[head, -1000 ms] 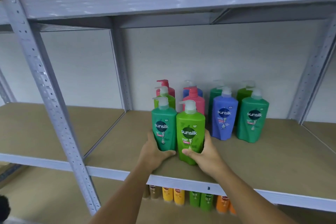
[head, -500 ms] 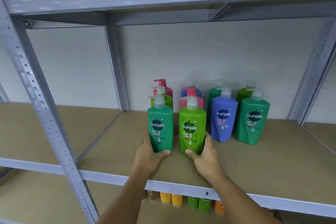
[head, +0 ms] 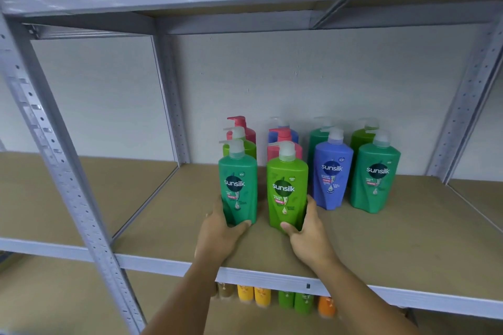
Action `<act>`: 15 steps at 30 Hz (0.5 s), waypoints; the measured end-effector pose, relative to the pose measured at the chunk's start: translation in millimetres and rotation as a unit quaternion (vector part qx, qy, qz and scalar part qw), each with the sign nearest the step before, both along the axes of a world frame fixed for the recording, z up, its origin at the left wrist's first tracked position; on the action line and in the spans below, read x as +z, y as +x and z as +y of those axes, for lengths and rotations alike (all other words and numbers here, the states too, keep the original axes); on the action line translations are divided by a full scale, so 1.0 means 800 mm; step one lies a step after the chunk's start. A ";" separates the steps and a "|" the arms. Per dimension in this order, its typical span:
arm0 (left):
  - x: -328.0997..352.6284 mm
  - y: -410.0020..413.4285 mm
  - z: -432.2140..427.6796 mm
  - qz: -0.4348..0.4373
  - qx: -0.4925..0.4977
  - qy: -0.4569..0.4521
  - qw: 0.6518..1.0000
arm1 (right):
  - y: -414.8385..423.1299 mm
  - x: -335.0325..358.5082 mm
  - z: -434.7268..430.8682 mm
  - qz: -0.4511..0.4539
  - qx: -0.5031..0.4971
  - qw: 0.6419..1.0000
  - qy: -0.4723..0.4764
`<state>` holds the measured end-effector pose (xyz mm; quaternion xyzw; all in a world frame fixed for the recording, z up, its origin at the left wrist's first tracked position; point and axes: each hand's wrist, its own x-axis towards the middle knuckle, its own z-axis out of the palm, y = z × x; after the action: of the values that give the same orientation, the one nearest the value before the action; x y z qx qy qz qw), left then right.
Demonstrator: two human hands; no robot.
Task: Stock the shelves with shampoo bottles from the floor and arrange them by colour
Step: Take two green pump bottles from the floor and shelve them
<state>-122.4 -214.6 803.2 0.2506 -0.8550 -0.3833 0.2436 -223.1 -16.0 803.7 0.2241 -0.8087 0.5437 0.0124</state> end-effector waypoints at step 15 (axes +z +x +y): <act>0.003 0.007 0.014 -0.109 0.046 -0.066 0.991 | 0.007 0.009 0.010 -0.019 0.022 0.998 0.054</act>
<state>-117.1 -203.1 805.5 0.3132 -0.8875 -0.2848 0.1822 -217.6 -8.3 811.3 0.2313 -0.8319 0.5037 -0.0270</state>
